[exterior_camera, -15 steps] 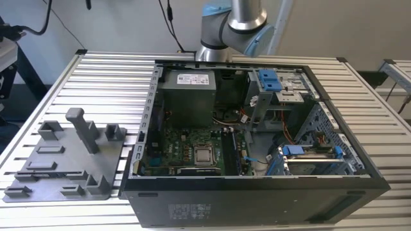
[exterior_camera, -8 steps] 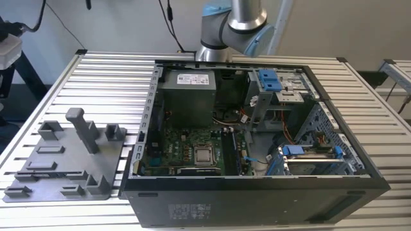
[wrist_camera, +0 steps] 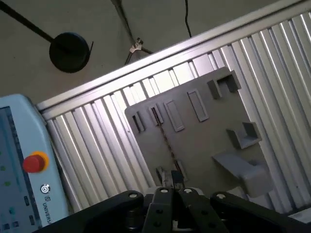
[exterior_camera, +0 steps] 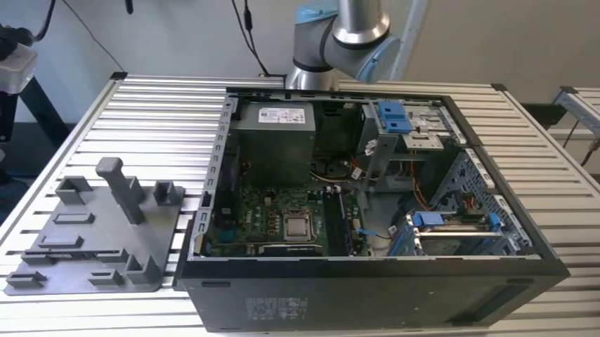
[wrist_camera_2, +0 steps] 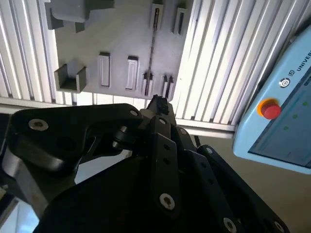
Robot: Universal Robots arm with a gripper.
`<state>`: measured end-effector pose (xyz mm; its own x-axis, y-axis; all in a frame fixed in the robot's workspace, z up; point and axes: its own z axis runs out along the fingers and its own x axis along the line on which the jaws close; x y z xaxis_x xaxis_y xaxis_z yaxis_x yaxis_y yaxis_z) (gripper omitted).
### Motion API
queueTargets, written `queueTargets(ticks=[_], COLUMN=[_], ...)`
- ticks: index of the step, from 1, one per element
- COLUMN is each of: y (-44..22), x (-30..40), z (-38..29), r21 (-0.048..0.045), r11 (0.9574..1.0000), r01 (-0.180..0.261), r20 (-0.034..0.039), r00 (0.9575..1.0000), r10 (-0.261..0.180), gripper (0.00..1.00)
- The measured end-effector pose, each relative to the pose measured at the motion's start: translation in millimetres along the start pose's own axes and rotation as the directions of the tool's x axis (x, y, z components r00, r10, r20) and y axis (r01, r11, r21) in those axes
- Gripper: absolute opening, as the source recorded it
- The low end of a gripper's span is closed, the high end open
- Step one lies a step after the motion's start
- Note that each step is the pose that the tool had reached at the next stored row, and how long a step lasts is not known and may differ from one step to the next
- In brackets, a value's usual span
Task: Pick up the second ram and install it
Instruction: 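Pick up the second ram and move it above second insertion slot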
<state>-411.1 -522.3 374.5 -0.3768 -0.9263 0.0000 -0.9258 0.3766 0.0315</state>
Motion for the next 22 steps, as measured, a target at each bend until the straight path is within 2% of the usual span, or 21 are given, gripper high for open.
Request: queueTargets(ticks=[4, 6, 9, 12, 20, 21, 22], y=[0.0, 0.0, 0.0, -0.1, 0.0, 0.0, 0.0], x=[0.0, 0.0, 0.0, 0.0, 0.0, 0.0, 0.0], z=[0.3, 0.5, 0.8, 1.0, 1.5, 1.5, 1.6], r21=[0.0017, 0.0027, 0.0043, 0.006, 0.0126, 0.0137, 0.0154], r11=[0.9974, 0.9939, 0.9865, 0.9761, 0.9427, 0.9396, 0.9373], r01=[0.072, 0.11, 0.164, 0.217, 0.333, 0.342, 0.348], r20=[-0.0017, -0.0025, -0.0038, -0.0051, -0.0076, -0.0066, -0.0023], r00=[0.9974, 0.9939, 0.9865, 0.9761, 0.9428, 0.9397, 0.9375], r10=[-0.072, -0.11, -0.164, -0.217, -0.333, -0.342, -0.348], gripper=[0.11, 0.11, 0.11, 0.11, 0.11, 0.11, 0.11])
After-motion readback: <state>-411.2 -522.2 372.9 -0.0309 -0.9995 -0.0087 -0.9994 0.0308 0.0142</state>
